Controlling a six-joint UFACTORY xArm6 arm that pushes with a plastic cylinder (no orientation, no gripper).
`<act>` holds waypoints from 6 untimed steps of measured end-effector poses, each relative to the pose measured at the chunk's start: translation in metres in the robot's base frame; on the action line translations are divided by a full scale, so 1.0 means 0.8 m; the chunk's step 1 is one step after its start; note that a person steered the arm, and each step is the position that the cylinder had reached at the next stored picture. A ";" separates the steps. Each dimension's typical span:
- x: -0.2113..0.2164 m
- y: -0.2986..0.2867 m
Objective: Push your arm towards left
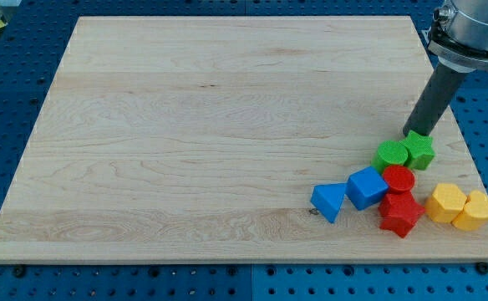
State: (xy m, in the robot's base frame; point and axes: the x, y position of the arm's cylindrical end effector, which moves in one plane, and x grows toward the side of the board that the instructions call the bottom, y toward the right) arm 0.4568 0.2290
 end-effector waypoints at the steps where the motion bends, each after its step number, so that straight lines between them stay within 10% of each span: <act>1: 0.007 0.000; 4: 0.044 0.003; 6: -0.024 -0.074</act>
